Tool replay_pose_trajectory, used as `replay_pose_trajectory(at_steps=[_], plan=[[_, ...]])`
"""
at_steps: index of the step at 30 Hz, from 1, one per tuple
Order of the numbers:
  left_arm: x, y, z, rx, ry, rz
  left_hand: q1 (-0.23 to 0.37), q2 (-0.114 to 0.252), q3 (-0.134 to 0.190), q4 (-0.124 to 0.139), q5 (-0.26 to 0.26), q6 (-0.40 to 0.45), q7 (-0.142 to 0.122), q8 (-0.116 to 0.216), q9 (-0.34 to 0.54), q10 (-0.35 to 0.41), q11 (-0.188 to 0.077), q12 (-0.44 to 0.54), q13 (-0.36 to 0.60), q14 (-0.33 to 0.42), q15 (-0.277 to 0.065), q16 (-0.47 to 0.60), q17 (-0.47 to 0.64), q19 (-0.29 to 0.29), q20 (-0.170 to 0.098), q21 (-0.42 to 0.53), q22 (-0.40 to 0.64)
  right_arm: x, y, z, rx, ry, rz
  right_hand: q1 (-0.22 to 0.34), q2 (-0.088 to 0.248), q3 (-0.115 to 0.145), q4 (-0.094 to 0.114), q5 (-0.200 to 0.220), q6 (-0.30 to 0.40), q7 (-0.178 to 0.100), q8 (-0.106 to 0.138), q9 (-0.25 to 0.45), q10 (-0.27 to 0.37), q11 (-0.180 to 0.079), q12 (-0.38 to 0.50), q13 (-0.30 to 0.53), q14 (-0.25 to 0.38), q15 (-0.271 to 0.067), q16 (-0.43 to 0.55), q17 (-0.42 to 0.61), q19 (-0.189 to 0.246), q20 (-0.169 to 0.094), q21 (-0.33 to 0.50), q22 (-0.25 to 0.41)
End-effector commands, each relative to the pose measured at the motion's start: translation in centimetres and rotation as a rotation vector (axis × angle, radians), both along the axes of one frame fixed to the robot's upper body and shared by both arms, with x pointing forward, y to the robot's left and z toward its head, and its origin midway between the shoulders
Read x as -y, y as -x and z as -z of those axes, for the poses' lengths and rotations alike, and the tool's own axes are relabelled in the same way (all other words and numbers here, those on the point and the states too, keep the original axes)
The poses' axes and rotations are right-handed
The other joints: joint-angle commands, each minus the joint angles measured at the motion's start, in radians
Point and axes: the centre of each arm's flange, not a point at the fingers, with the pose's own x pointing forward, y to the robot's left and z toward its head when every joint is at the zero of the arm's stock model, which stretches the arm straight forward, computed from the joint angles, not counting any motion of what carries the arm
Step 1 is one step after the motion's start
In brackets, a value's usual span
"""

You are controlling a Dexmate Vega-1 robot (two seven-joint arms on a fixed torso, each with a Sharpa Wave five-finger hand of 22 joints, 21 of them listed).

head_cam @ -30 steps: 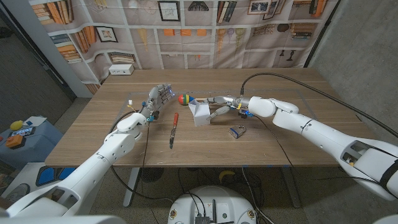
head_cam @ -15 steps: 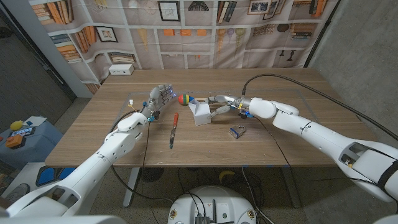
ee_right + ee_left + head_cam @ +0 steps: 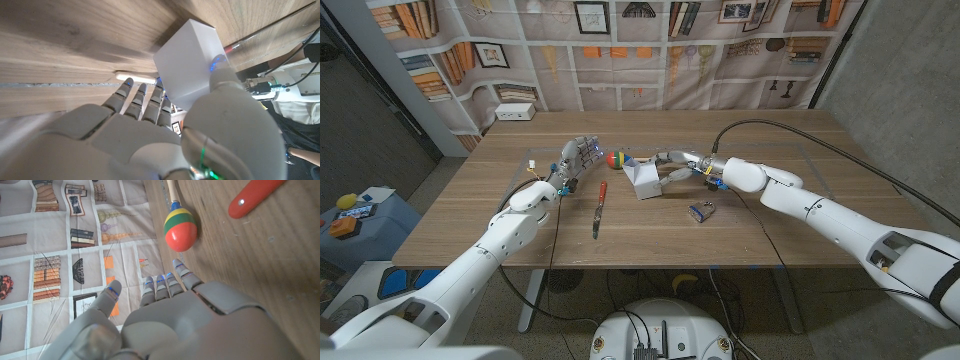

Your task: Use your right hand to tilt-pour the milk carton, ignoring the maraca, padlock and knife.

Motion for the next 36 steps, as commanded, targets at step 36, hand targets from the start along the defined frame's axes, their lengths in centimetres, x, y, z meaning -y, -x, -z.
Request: replay_pose_trajectory(at_steps=[36], plan=[[0.9, 0.4, 0.3, 0.01, 0.009, 0.001, -0.009, 0.071, 0.006, 0.0, 0.002, 0.013, -0.005, 0.002, 0.004, 0.008, 0.0, 0.002, 0.002, 0.008, -0.004, 0.0, 0.002, 0.008, 0.005, 0.006, 0.006, 4.0, 3.0, -5.3, 0.068, -0.049, 0.026, -0.003, 0.024, 0.006, 0.011, -0.004, 0.038, 0.0, 0.027, 0.002, 0.045, -0.022, 0.0, 0.01, 0.022, 0.002, 0.018, 0.007, 0.02, 0.015, -0.006, 0.0]])
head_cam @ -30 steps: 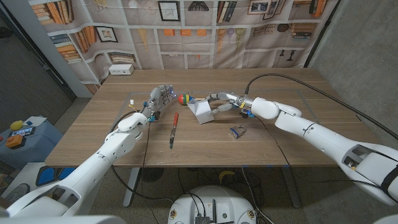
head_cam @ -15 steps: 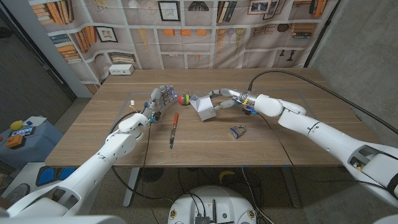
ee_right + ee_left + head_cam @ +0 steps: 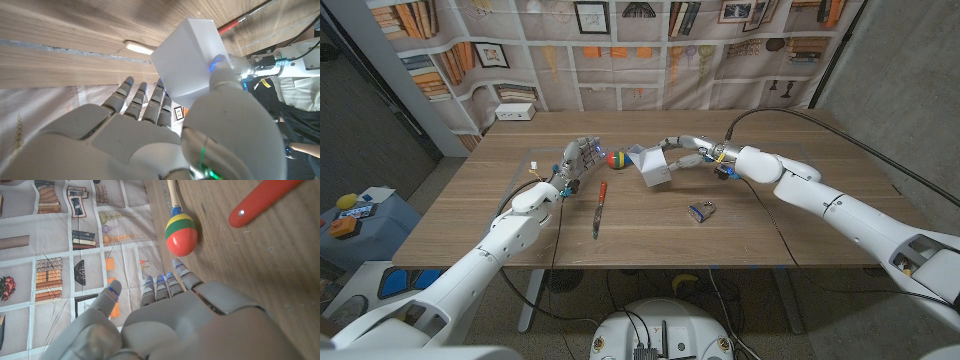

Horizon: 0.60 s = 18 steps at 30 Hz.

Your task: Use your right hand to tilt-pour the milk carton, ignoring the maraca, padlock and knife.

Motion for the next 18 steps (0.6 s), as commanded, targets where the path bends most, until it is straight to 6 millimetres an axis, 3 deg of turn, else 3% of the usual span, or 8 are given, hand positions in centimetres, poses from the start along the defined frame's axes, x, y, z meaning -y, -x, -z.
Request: replay_pose_trajectory(at_steps=[1, 18], plan=[[0.2, 0.1, 0.0, 0.006, 0.004, -0.001, -0.009, 0.07, 0.006, 0.0, 0.002, 0.008, 0.0, 0.002, 0.004, 0.008, 0.0, 0.002, 0.002, 0.008, -0.004, 0.0, 0.002, 0.007, 0.005, 0.006, 0.006, 1.4, 0.7, -1.6, 0.006, 0.005, 0.018, 0.003, 0.008, 0.002, 0.007, -0.001, 0.005, -0.003, 0.006, 0.002, 0.004, -0.005, 0.001, 0.006, 0.01, -0.004, 0.011, 0.002, 0.006, 0.001, -0.002, 0.0], [-0.1, 0.6, 0.4, 0.014, 0.016, -0.016, -0.008, 0.07, 0.009, -0.003, 0.001, 0.01, -0.002, 0.002, 0.005, 0.007, -0.003, 0.001, 0.002, 0.007, -0.005, -0.001, 0.001, 0.008, 0.005, 0.005, 0.006, 2.6, 1.9, -3.6, 0.062, 0.083, 0.077, -0.001, 0.014, 0.002, 0.009, -0.002, 0.006, -0.001, 0.009, 0.001, 0.019, -0.008, -0.001, 0.009, 0.022, -0.01, 0.017, 0.004, 0.018, 0.002, 0.0, 0.0]])
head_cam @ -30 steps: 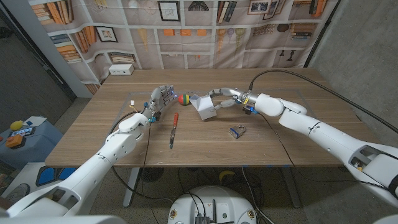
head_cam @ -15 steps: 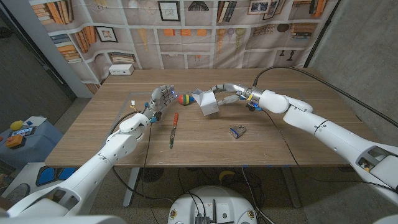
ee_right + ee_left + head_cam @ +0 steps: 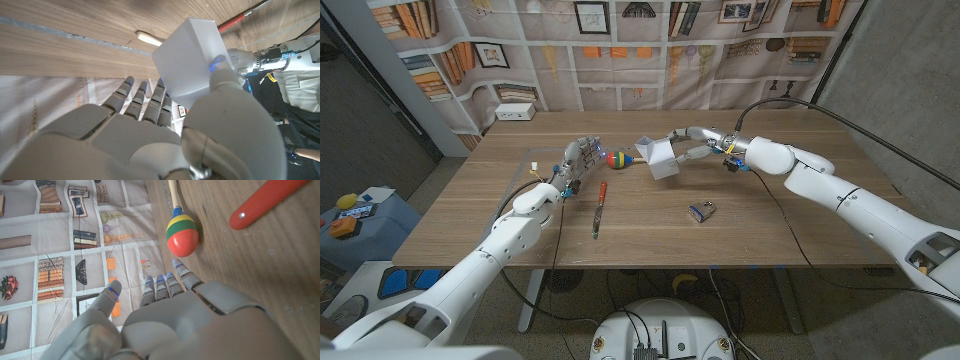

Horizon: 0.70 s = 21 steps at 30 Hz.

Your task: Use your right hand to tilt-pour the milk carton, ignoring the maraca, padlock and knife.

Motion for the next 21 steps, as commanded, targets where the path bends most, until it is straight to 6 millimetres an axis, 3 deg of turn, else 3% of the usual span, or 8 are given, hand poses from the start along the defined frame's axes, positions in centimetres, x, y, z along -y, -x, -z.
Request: replay_pose_trajectory(at_steps=[1, 21], plan=[[-0.4, 0.4, 0.3, 0.005, 0.008, -0.012, -0.008, 0.07, 0.009, -0.003, 0.001, 0.01, -0.002, 0.002, 0.005, 0.007, -0.003, 0.001, 0.002, 0.007, -0.005, -0.001, 0.001, 0.008, 0.005, 0.005, 0.006, 0.7, 1.0, -1.5, 0.053, 0.078, 0.055, 0.002, 0.012, 0.002, 0.009, -0.002, 0.007, 0.0, 0.006, 0.002, 0.011, -0.001, -0.001, 0.005, 0.009, -0.008, 0.01, 0.004, 0.012, 0.002, 0.0, 0.0], [-0.8, 1.3, 1.0, 0.02, 0.025, -0.033, -0.008, 0.07, 0.011, -0.003, 0.001, 0.01, -0.002, 0.002, 0.005, 0.008, -0.002, 0.001, 0.003, 0.007, -0.006, -0.001, 0.001, 0.008, 0.005, 0.005, 0.006, 0.1, 3.2, -4.1, 0.153, 0.228, 0.133, -0.007, 0.019, 0.001, 0.012, -0.003, 0.009, -0.006, 0.009, 0.001, 0.018, -0.002, -0.007, 0.008, 0.004, -0.007, 0.01, 0.005, 0.017, 0.0, -0.002, 0.0]])
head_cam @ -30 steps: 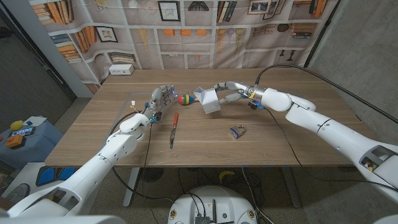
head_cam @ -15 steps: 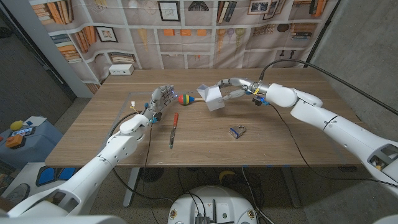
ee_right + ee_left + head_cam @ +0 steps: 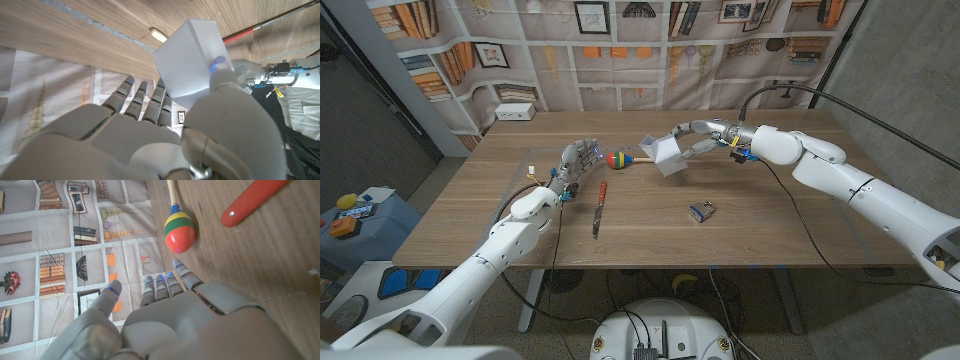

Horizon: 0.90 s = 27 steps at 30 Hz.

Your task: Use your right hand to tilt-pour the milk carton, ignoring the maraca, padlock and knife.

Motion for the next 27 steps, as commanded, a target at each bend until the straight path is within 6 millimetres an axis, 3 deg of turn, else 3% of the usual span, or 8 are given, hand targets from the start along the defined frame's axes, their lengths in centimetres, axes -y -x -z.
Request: replay_pose_trajectory(at_steps=[1, 18, 27], plan=[[-0.3, 0.6, 0.3, 0.017, 0.009, -0.017, -0.008, 0.07, 0.007, 0.001, 0.001, 0.01, -0.002, 0.002, 0.005, 0.008, -0.002, 0.001, 0.003, 0.007, -0.006, -0.001, 0.001, 0.008, 0.005, 0.005, 0.006, -0.4, 1.6, -1.7, 0.073, 0.1, 0.055, 0.001, 0.011, 0.0, 0.003, -0.003, 0.011, -0.006, 0.006, 0.002, 0.013, 0.003, -0.004, 0.003, 0.004, -0.007, 0.002, 0.005, 0.01, 0.0, -0.002, 0.0], [-1.0, 1.8, -0.4, 0.072, 0.022, -0.075, 0.0, 0.073, 0.009, -0.011, 0.001, -0.027, -0.015, -0.01, 0.004, -0.022, -0.009, -0.01, 0.001, -0.019, -0.014, -0.008, 0.0, -0.009, -0.021, -0.002, 0.005, -2.0, 3.4, -3.2, 0.174, 0.264, 0.135, -0.001, 0.018, 0.001, 0.001, -0.002, 0.022, -0.012, 0.013, 0.0, 0.033, -0.002, -0.004, 0.007, 0.011, -0.013, 0.007, 0.005, 0.012, 0.0, -0.004, 0.0], [-1.0, 1.9, -0.3, 0.077, 0.031, -0.081, 0.003, 0.076, 0.007, -0.016, 0.0, -0.029, -0.014, -0.009, 0.003, -0.023, -0.01, -0.009, 0.001, -0.021, -0.015, -0.006, 0.0, -0.01, -0.022, -0.002, 0.005, -3.0, 4.1, -3.5, 0.247, 0.353, 0.196, -0.001, 0.02, 0.001, 0.0, -0.001, 0.029, -0.014, 0.017, -0.001, 0.041, -0.004, -0.005, 0.01, 0.012, -0.01, 0.008, 0.005, 0.014, 0.001, -0.004, 0.0]])
